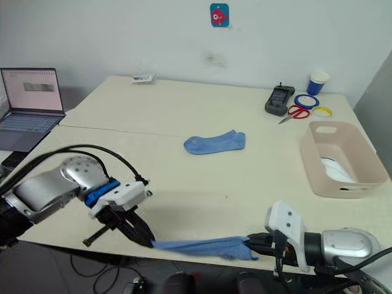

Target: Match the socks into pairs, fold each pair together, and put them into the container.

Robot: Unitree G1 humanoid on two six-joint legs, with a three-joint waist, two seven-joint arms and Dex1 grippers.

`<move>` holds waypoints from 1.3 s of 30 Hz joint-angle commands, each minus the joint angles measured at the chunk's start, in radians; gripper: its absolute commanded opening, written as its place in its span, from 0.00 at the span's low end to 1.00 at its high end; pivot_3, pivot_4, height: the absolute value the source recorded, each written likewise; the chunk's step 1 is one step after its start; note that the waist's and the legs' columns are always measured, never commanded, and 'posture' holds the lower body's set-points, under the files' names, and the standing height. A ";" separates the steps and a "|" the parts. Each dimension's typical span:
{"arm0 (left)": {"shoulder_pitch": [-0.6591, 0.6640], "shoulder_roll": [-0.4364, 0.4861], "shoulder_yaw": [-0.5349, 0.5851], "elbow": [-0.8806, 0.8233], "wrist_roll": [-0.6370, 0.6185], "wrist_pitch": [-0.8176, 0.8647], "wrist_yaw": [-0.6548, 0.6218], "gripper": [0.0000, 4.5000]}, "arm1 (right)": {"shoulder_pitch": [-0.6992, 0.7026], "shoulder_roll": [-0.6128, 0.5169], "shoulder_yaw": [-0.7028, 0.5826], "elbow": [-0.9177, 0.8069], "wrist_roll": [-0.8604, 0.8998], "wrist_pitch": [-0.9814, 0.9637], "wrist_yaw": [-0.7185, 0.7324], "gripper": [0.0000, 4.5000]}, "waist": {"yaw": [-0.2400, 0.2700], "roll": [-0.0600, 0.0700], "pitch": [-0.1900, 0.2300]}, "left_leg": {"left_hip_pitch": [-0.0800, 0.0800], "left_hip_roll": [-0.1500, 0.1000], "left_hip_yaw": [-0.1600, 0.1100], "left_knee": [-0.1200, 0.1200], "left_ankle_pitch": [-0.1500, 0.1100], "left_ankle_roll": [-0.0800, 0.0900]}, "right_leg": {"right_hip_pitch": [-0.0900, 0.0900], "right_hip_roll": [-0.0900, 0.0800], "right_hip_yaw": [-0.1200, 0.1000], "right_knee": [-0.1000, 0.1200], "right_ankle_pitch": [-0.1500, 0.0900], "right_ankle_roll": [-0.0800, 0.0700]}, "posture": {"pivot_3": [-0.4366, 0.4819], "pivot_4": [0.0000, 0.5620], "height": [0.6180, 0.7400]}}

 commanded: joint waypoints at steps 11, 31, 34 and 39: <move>-0.087 -0.394 0.121 0.476 0.367 0.139 0.018 0.00 | -0.245 0.060 0.315 0.236 -0.259 0.033 -0.216 0.01 | -0.001 -0.001 0.000 | -0.011 0.000 0.000 0.000 0.000 0.000 | -0.013 0.007 0.001 0.001 0.000 0.000 | 0.48 0.27 0.87; 0.146 -0.424 0.620 0.301 0.346 0.206 0.259 1.00 | 0.003 0.169 0.099 -0.004 -0.343 -0.143 -0.260 1.00 | -0.002 0.000 -0.001 | -0.014 0.003 -0.001 0.000 0.000 0.000 | -0.017 0.005 0.000 0.004 0.000 0.000 | 0.48 0.27 0.87; 0.282 -0.454 0.755 0.178 0.290 0.259 0.398 1.00 | 0.000 0.198 0.122 -0.016 -0.374 -0.153 -0.292 1.00 | -0.004 0.000 -0.001 | -0.014 0.004 -0.001 0.000 0.000 0.000 | -0.016 0.003 0.001 0.004 0.000 0.000 | 0.48 0.27 0.87; 0.414 -0.521 0.895 0.068 0.265 0.282 0.596 1.00 | -0.016 0.212 0.142 -0.028 -0.390 -0.171 -0.298 1.00 | 0.000 0.000 -0.001 | -0.014 0.002 0.000 0.000 0.000 0.000 | -0.016 0.000 0.001 0.003 0.000 0.000 | 0.48 0.27 0.87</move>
